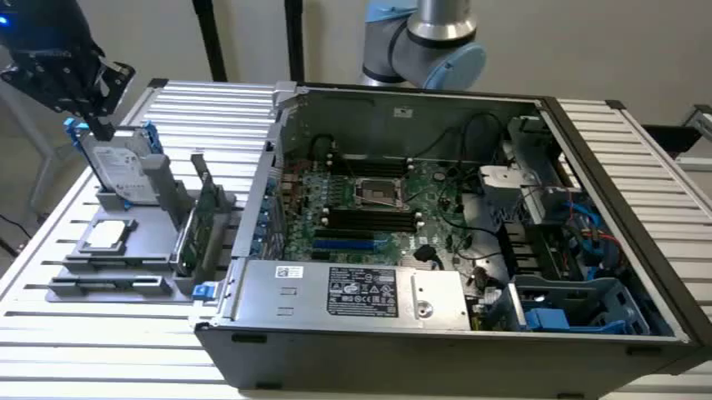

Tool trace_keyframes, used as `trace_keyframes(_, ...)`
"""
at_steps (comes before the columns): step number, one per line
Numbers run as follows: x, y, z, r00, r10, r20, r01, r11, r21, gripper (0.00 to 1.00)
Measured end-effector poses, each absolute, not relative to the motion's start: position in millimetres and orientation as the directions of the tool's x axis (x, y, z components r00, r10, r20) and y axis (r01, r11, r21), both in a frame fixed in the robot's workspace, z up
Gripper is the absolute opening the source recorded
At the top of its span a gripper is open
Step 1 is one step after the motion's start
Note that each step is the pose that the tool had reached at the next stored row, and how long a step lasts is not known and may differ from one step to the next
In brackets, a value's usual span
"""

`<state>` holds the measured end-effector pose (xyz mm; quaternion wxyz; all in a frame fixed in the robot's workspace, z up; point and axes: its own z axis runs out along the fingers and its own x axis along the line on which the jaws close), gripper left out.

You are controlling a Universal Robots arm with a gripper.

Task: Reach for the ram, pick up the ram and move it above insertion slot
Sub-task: 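Reach for the ram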

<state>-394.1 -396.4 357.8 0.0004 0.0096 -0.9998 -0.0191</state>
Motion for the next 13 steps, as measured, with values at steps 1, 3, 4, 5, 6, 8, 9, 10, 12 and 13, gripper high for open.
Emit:
trace_keyframes(1,-394.1,-396.4,357.8,-1.0,-0.019,0.0,-0.019,0.999,0.038,0.11)
trace_keyframes(3,-394.1,-396.4,357.8,-1.0,-0.019,0.001,-0.019,0.999,0.038,0.11)
trace_keyframes(4,-394.1,-396.4,357.8,-1.0,-0.019,0.001,-0.019,0.999,0.038,0.11)
trace_keyframes(5,-394.1,-396.3,357.8,-1.0,-0.019,0.0,-0.019,0.999,0.038,0.11)
trace_keyframes(6,-394.1,-396.4,357.8,-1.0,-0.019,0.001,-0.019,0.999,0.038,0.11)
trace_keyframes(8,-394.1,-396.4,357.8,-1.0,-0.019,0.001,-0.019,0.999,0.038,0.11)
trace_keyframes(9,-394.1,-396.4,357.8,-1.0,-0.019,0.0,-0.019,0.999,0.038,0.11)
trace_keyframes(10,-394.1,-396.4,357.8,-1.0,-0.019,0.0,-0.019,0.999,0.038,0.11)
trace_keyframes(12,-394.1,-396.4,357.8,-1.0,-0.019,0.001,-0.019,0.999,0.038,0.11)
trace_keyframes(13,-394.1,-396.4,357.9,-1.0,-0.019,0.001,-0.019,0.999,0.038,0.11)
